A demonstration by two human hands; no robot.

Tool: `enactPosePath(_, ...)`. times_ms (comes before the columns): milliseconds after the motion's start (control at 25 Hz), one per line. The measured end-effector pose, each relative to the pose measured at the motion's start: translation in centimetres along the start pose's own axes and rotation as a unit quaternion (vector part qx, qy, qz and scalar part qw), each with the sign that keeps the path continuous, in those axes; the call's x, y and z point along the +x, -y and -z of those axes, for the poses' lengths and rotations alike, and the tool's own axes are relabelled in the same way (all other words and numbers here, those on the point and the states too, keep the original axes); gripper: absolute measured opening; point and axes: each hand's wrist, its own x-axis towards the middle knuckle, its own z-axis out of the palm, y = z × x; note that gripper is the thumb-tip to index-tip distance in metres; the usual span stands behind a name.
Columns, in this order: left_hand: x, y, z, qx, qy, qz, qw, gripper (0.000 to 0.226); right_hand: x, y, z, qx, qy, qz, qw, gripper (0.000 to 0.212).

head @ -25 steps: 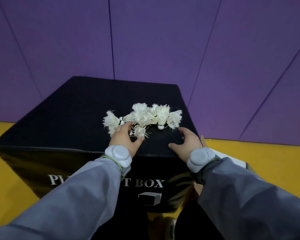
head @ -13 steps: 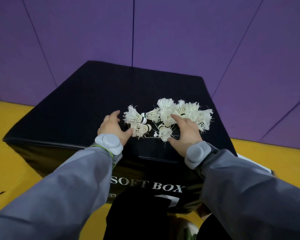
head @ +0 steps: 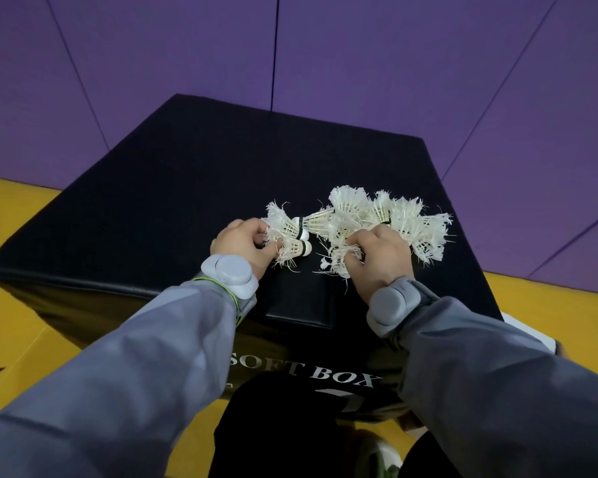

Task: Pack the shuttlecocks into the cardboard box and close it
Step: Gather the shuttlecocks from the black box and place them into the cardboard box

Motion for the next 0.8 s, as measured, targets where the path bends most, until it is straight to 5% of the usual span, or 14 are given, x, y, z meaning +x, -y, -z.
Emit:
enactPosePath(400,-1.7,-2.7,3.1,0.017,-0.025,-0.035,0.999,0.023,-1.9,0.3,3.4,0.015,0.003,0.005,1.0,0.028)
enactPosePath(800,-8.8,-12.8,4.2,0.016,-0.008,-0.107,0.994,0.023,-8.9,-4.3,11.4,0.012,-0.054,-0.006,0.998,0.028)
